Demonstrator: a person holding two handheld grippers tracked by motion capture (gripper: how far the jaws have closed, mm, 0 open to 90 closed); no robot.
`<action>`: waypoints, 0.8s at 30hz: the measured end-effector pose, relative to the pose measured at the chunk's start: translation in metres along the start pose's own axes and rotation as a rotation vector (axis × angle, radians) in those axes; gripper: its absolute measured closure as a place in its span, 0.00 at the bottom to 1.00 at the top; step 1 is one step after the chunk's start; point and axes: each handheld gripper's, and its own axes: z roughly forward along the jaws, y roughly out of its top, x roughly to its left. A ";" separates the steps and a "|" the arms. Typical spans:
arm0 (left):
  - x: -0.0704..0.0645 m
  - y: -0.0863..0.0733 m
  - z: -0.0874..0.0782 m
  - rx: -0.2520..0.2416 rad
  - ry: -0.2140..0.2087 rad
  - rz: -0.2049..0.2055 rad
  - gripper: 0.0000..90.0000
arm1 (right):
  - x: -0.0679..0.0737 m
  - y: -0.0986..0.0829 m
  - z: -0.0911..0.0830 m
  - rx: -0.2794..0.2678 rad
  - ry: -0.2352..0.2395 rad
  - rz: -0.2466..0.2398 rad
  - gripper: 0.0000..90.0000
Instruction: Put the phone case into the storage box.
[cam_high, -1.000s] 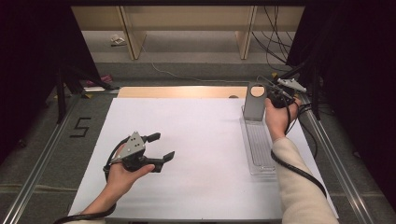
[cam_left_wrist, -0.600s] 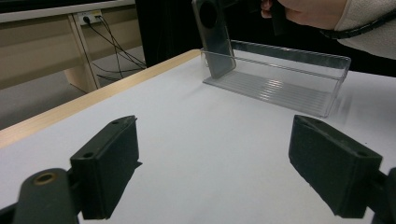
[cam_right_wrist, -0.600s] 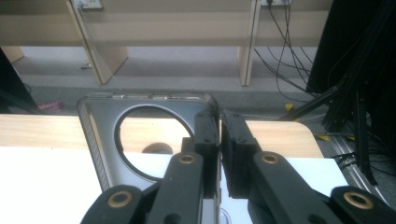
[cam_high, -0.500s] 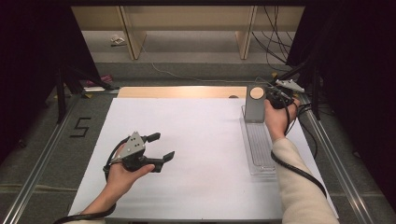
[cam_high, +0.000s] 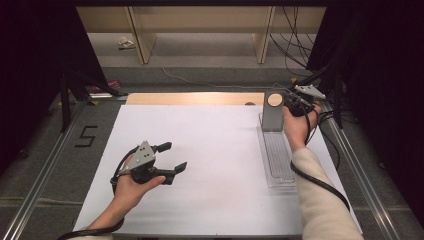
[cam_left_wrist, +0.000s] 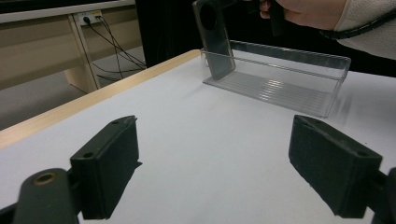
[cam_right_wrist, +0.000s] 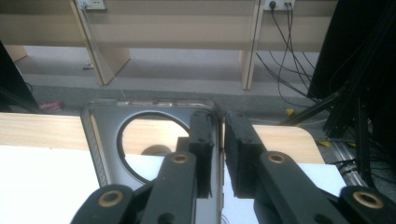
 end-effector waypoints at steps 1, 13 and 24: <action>0.000 0.000 0.000 0.000 0.000 0.000 0.18 | 0.000 0.000 0.000 0.000 -0.002 0.001 0.89; 0.000 0.000 0.000 -0.001 0.001 0.000 0.18 | -0.001 -0.001 0.002 -0.006 -0.009 -0.002 0.78; 0.000 0.000 0.000 -0.001 0.001 -0.001 0.18 | -0.001 -0.002 -0.002 -0.012 -0.006 0.023 0.57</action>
